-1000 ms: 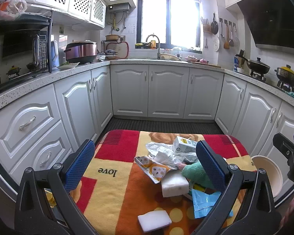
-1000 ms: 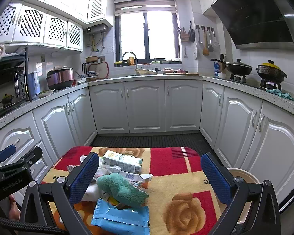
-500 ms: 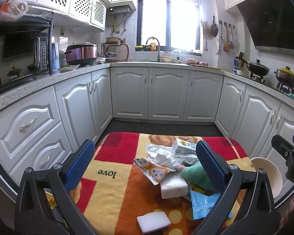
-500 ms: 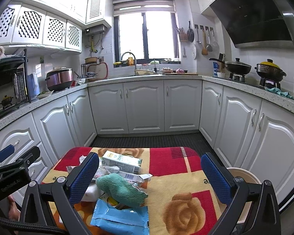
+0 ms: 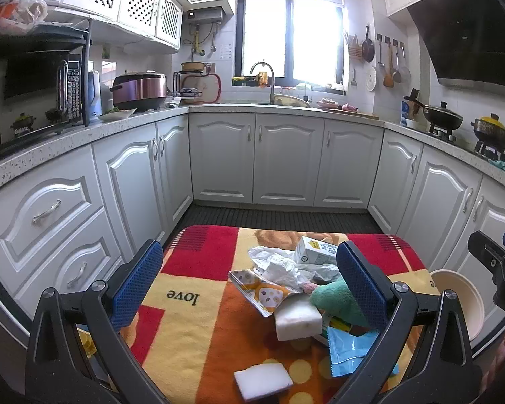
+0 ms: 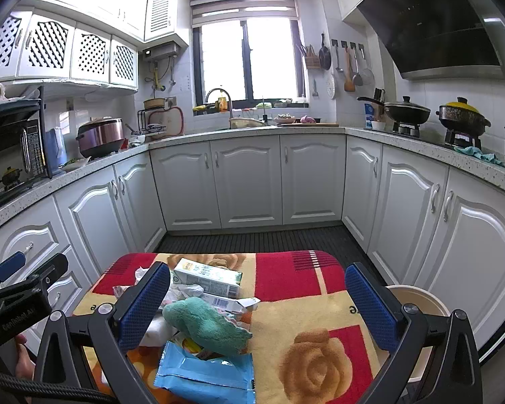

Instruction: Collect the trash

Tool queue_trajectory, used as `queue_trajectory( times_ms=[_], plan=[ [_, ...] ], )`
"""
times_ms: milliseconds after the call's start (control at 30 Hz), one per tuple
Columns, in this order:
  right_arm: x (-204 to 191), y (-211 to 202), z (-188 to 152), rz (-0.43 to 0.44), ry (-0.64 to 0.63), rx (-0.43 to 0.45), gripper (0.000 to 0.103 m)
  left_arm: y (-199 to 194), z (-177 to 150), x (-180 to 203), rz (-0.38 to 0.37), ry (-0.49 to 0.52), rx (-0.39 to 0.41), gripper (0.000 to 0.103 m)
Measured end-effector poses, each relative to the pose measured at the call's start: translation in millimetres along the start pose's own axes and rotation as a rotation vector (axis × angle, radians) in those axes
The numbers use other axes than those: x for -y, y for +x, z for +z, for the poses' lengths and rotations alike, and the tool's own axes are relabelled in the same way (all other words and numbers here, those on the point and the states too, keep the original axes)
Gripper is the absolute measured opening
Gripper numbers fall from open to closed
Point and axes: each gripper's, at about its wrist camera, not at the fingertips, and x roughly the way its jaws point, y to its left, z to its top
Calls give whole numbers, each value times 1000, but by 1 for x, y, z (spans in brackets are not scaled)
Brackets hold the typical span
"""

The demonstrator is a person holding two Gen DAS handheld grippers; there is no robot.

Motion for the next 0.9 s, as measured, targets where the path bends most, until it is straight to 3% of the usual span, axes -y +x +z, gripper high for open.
queue_trajectory(
  times_ms=[900],
  plan=[
    [4, 5, -5, -19, -1, -25, 103, 6, -4, -4, 19, -5, -8, 103]
  ],
)
